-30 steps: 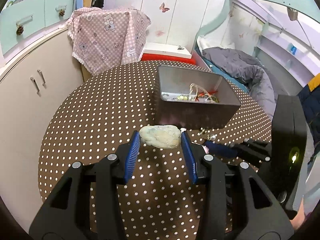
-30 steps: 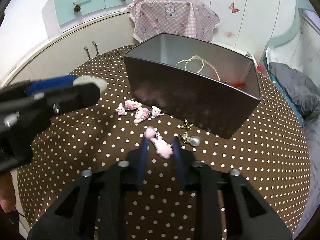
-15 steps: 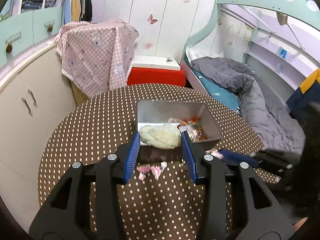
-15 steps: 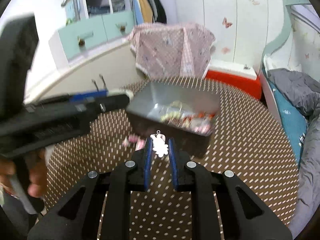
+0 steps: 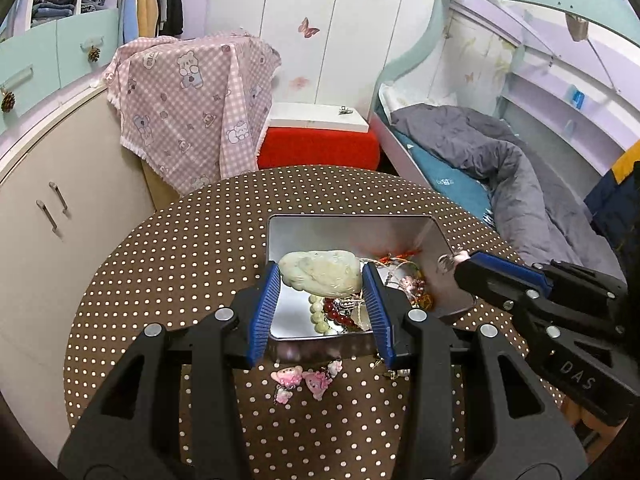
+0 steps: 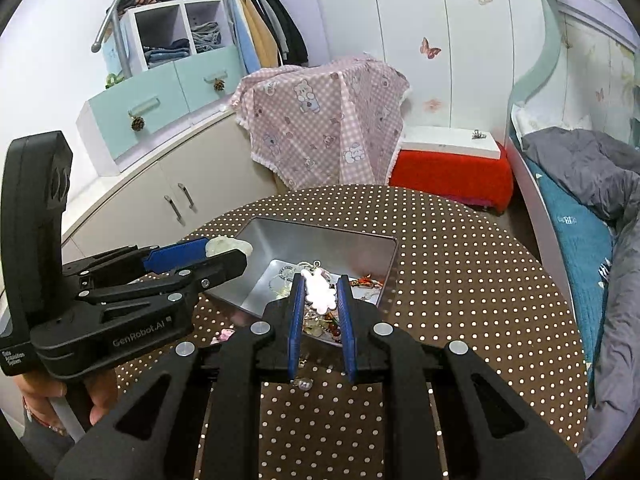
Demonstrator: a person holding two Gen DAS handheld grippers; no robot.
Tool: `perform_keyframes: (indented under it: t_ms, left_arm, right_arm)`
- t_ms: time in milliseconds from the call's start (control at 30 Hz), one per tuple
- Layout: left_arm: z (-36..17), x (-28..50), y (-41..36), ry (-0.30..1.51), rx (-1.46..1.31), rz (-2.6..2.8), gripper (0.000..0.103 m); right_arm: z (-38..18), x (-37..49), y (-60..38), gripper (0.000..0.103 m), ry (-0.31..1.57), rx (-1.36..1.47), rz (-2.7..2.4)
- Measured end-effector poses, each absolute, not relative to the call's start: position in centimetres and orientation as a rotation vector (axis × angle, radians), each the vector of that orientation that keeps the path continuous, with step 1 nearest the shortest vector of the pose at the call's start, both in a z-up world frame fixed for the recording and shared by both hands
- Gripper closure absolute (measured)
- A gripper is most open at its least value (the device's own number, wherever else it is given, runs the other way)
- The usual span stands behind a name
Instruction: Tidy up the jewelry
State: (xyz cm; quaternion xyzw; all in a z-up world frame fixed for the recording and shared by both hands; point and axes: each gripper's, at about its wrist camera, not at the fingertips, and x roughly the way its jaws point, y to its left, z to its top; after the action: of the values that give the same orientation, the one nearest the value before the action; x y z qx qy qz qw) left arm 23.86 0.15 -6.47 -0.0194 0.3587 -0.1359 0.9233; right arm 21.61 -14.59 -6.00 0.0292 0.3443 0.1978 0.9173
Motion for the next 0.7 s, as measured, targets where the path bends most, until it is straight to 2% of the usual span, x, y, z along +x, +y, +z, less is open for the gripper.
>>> perform_keyframes:
  t_ms: [133,400,533,700]
  left_arm:
    - [-6.5,23.6,0.0,0.721,-0.049,-0.295,0.055]
    - [-5.8,23.4,0.5,0.706,-0.059,-0.285,0.055]
    - [-5.2,22.7,1.4,0.682,-0.079,-0.27,0.044]
    - [-4.7,21.3,3.0,0.665,-0.081,-0.253,0.044]
  right_arm:
    - [-6.4,22.1,-14.6,0.088,0.722,0.069,0.406]
    - [-6.7,22.4,-14.9,0.088,0.74,0.093,0.415]
    - [-6.5,22.0,-15.3,0.087,0.737,0.119,0.417]
    - [-5.6,20.8,-15.6,0.087,0.717,0.125,0.425]
